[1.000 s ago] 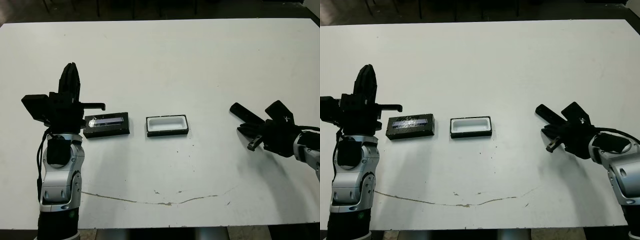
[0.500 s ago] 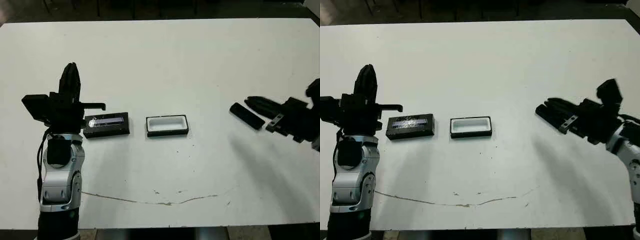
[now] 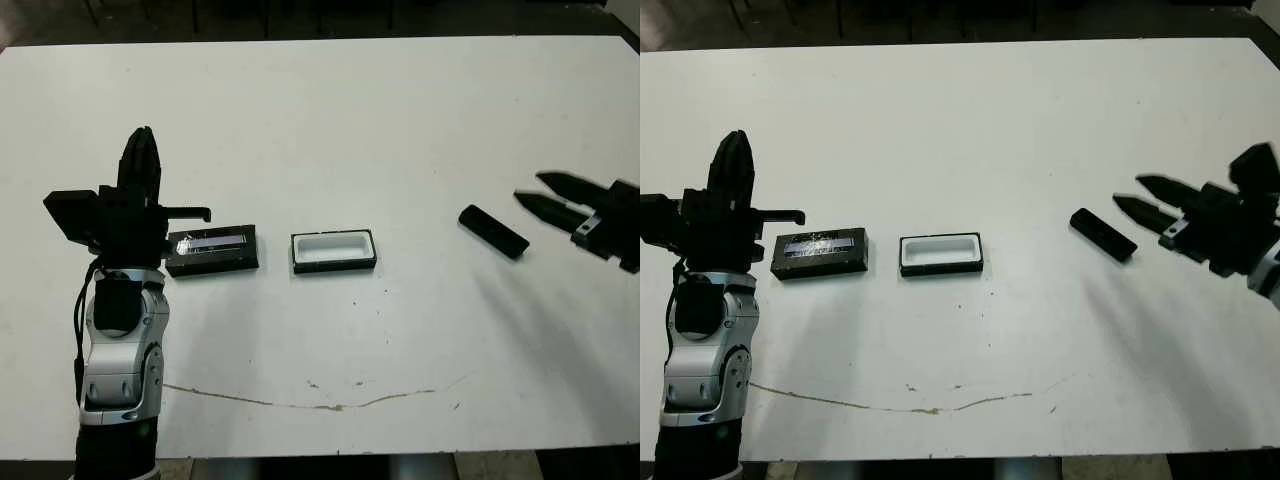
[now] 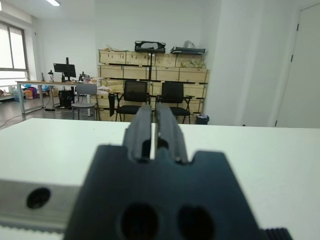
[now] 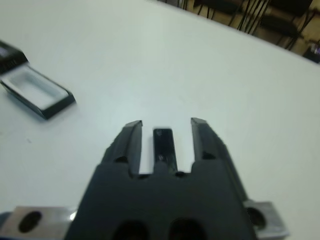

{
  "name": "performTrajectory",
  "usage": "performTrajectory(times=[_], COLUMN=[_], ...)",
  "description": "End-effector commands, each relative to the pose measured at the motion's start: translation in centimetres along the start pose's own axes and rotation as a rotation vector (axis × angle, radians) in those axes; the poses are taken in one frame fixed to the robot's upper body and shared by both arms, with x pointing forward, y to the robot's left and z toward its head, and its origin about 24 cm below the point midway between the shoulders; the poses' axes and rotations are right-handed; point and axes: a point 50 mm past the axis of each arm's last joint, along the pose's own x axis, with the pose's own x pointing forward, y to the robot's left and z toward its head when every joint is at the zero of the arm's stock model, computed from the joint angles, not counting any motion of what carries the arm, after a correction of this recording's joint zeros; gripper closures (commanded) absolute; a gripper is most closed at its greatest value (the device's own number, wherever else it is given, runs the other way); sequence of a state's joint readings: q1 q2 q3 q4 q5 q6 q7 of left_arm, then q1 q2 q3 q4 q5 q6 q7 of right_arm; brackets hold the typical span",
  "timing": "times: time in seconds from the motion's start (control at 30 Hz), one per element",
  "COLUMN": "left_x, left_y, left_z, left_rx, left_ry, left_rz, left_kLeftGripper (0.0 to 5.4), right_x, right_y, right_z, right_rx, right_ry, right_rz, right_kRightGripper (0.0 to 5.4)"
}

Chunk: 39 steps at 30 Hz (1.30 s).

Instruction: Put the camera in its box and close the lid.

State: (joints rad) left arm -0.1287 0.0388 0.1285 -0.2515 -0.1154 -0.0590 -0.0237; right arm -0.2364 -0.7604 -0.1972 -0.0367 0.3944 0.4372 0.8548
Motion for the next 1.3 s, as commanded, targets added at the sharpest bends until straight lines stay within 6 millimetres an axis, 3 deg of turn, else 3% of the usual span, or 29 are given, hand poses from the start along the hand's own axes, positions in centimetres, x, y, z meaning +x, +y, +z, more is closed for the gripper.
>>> performTrajectory(times=[0.03, 0.57, 0.9, 1.3], left_x=[-0.4, -0.4, -0.5, -0.5], left_y=[0.3, 0.3, 0.5, 0.4], left_z=[-0.6, -0.8, -0.9, -0.8], left_rx=[0.018, 0.023, 0.032, 0.038], left_ry=[0.043, 0.043, 0.053, 0.049], left_rz=[0.009, -0.002, 0.005, 0.002], left_kLeftGripper=[5.4, 5.4, 5.4, 5.4], right_x=[0.2, 1.3, 1.0, 1.9], right_y=[-0.2, 0.1, -0.6, 0.9], right_z=[-1.2, -4.4, -7.4, -7.7], right_rx=[0.0, 0.126, 0.146, 0.176], right_ry=[0.08, 0.199, 0.245, 0.282], right_rz=[0.034, 0.094, 0.055, 0.049], right_kRightGripper=[2.83, 0.07, 0.02, 0.02])
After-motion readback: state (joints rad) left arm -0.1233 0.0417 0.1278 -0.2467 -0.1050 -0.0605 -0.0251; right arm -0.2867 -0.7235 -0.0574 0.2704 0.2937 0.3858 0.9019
